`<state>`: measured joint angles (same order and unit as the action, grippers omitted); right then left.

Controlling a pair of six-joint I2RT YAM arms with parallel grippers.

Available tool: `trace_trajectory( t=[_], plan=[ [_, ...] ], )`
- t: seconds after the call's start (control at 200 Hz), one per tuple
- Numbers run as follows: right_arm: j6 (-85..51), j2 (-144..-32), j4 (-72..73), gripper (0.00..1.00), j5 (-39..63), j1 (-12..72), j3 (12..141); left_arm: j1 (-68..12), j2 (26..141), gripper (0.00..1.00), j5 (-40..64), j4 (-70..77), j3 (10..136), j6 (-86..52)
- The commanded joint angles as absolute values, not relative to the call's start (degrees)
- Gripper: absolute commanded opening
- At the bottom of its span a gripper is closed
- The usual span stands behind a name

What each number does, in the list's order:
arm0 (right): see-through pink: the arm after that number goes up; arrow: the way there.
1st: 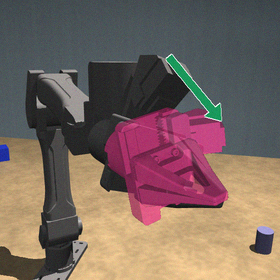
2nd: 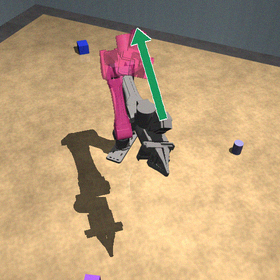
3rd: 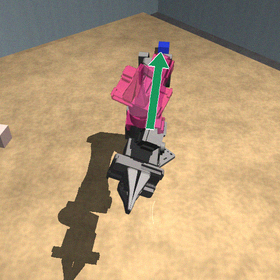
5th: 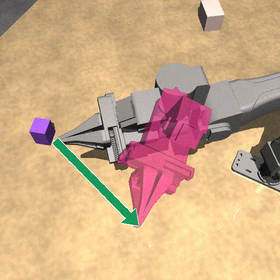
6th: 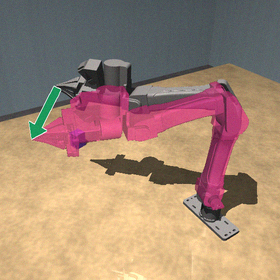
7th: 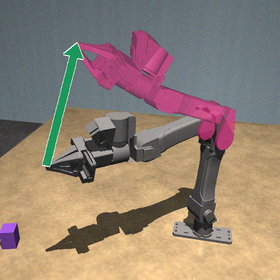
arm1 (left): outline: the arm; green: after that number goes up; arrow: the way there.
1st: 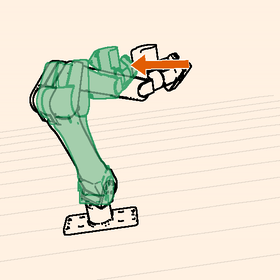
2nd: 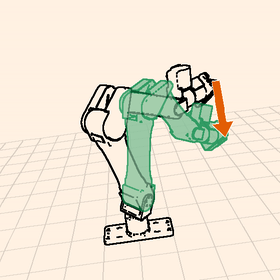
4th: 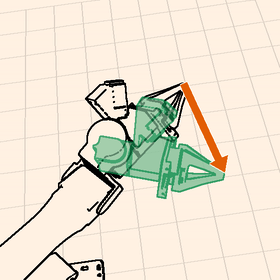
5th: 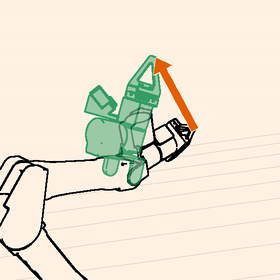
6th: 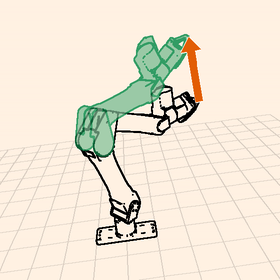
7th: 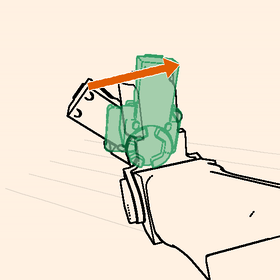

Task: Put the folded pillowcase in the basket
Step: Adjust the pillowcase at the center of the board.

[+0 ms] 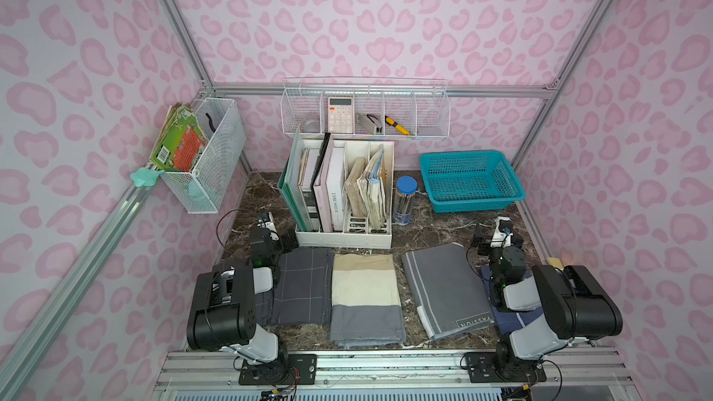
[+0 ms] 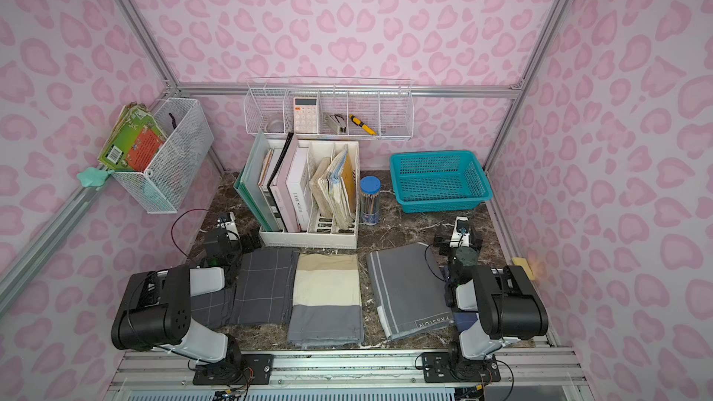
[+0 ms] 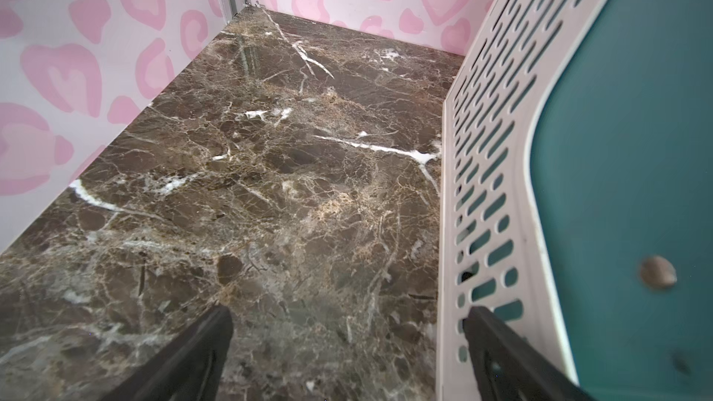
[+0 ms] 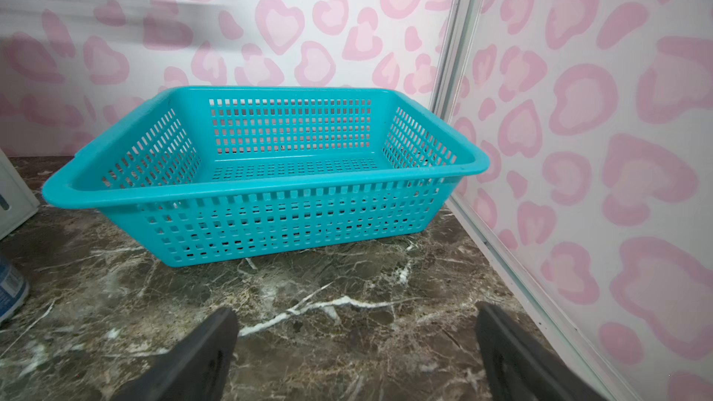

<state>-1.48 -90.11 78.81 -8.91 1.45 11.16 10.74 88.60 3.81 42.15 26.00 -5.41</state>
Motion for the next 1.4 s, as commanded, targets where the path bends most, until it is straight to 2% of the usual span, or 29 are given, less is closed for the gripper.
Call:
trace_trajectory(
  t=[0.0,0.745,0.84,0.93,1.075,1.285,1.395],
  plan=[
    [-2.0,-89.9,79.3,0.99,-7.9,1.4,11.2,10.3,88.3,0.99,7.4,42.6,26.0,-5.1],
    [-2.1,-89.8,79.2,0.99,-7.9,1.4,11.1,10.3,88.4,0.99,7.5,42.5,26.1,-5.1],
    [1.3,-87.3,78.3,0.99,-2.9,2.5,10.5,10.4,87.8,0.99,7.1,43.8,25.3,-4.4],
    [5.0,-81.4,72.0,0.99,-7.5,6.9,11.4,10.3,81.6,0.99,5.2,42.1,23.8,-5.1],
    [7.8,-69.4,63.7,0.99,-9.7,12.9,13.2,7.6,66.0,0.99,-4.0,34.6,21.2,-6.6],
    [-5.9,-54.7,46.7,0.99,-3.1,14.5,22.6,3.9,48.1,0.99,-14.7,18.8,23.7,-16.3],
    [-16.2,-53.8,26.1,0.99,-9.4,14.4,34.8,3.7,42.6,0.99,-19.0,2.0,30.3,-32.7]
  ],
)
